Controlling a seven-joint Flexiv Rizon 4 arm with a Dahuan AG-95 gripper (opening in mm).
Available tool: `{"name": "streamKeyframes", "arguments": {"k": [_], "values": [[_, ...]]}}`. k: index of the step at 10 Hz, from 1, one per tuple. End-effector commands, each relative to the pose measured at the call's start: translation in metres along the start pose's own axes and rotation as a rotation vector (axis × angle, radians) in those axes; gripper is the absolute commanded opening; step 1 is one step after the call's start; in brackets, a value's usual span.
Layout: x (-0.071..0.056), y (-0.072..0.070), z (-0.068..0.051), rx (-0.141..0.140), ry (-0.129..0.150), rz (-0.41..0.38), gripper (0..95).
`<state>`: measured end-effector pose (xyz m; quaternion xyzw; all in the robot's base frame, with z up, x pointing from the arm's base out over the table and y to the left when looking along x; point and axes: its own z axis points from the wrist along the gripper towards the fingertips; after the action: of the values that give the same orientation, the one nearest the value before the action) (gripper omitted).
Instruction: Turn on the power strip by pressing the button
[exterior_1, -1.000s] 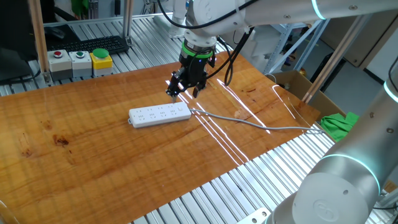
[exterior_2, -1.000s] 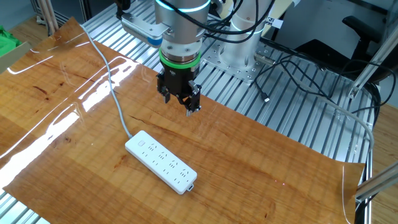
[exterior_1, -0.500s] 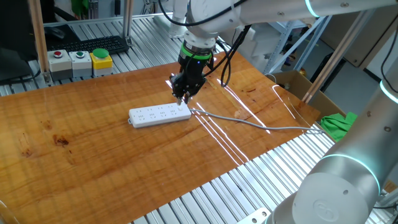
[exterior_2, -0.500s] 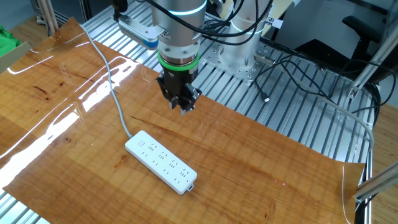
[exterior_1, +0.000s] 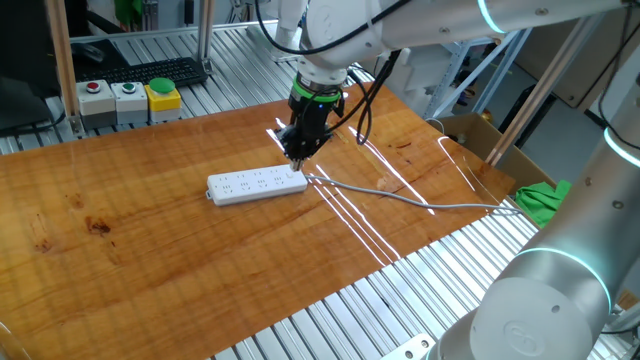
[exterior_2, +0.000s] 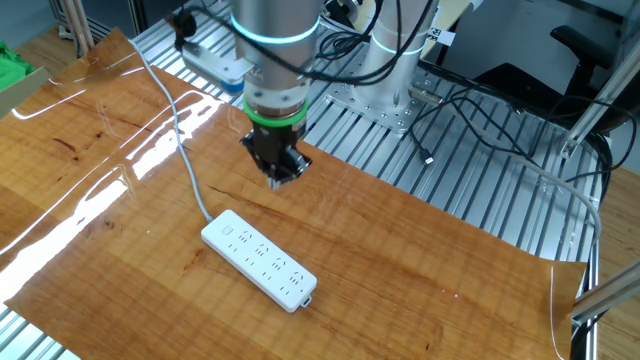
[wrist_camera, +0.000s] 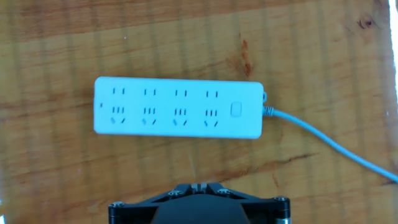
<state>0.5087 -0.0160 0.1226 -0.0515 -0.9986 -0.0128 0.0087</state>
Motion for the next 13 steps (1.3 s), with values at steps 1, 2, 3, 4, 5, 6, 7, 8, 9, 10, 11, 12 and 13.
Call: {"name": "streamKeyframes", "arguments": {"k": [1, 2, 3, 4, 5, 6, 7, 8, 9, 10, 11, 12, 13], "values": [[-0.009, -0.007, 0.014, 0.001, -0.006, -0.004, 19.0], [-0.014, -0.012, 0.020, 0.000, -0.007, -0.008, 19.0], [-0.017, -0.015, 0.024, 0.000, -0.009, -0.010, 19.0], [-0.023, -0.020, 0.030, -0.001, -0.010, -0.012, 19.0], [-0.027, -0.024, 0.032, -0.003, -0.009, -0.014, 19.0], [-0.031, -0.027, 0.035, -0.002, -0.009, -0.017, 19.0], [-0.036, -0.032, 0.037, -0.001, -0.009, -0.019, 19.0], [-0.038, -0.034, 0.038, -0.001, -0.009, -0.022, 19.0], [-0.042, -0.037, 0.040, 0.000, -0.012, -0.031, 19.0], [-0.046, -0.041, 0.041, 0.001, -0.015, -0.039, 19.0], [-0.050, -0.046, 0.043, 0.000, -0.016, -0.047, 19.0], [-0.053, -0.049, 0.044, 0.000, -0.016, -0.053, 19.0], [-0.056, -0.053, 0.046, 0.000, -0.020, -0.056, 19.0]]}}
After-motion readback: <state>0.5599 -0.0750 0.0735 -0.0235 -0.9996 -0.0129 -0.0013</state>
